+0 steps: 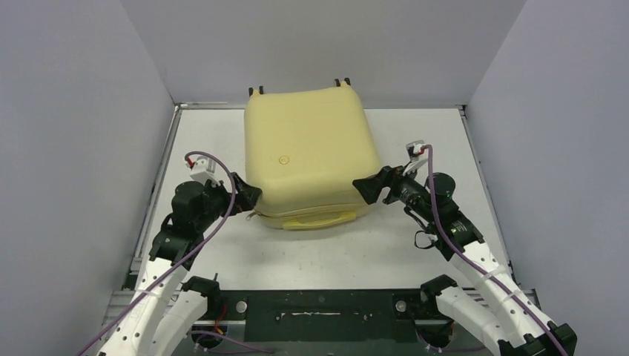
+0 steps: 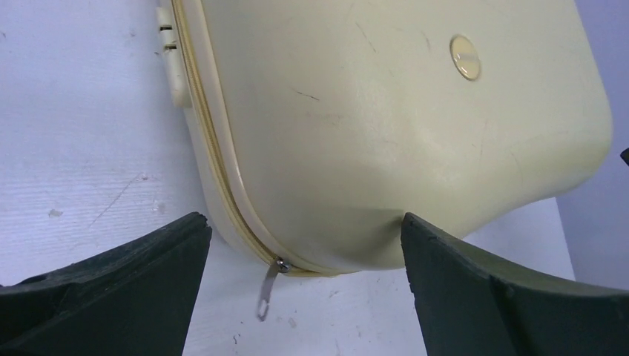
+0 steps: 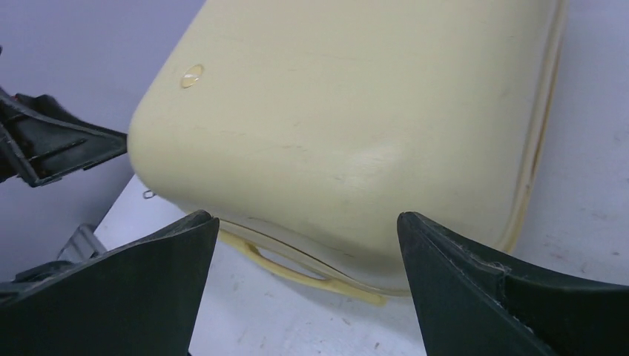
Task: Pack the luggage
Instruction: Zip the luggage at the center of the board.
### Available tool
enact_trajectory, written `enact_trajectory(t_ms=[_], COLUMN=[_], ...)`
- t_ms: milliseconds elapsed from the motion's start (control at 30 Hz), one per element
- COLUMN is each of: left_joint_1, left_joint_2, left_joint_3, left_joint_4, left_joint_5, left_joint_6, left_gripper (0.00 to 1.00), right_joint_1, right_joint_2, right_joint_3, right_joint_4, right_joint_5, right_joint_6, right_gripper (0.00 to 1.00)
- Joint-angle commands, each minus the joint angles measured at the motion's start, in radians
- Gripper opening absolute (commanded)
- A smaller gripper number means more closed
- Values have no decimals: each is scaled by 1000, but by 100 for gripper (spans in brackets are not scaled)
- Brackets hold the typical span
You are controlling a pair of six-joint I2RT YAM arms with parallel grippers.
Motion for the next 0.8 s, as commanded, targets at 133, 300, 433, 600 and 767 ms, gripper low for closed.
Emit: enact_trajectory(t_ms=[133, 300, 433, 600, 767], left_joint_1=[-70, -72, -72, -75, -91], left_joint_2=[-110, -231, -315, -307, -253], left_joint_3=[7, -35, -52, -41, -84], left_joint_4=[-105, -51, -27, -38, 24], left_joint_5=[-116, -117, -102, -16, 76], left_joint_6=[-23, -15, 47, 118, 167], left_gripper=[95, 89, 87, 88, 89], right_joint_1=[243, 338, 334, 229, 91], right_joint_2=[118, 193, 238, 287, 313], right_joint_3=[140, 107, 68, 45, 26], right_joint_4=[18, -19, -29, -8, 37], right_joint_5=[-111, -82, 10, 88, 120], right_joint_6=[-151, -159, -118, -17, 65], right_gripper=[88, 80, 70, 65, 65])
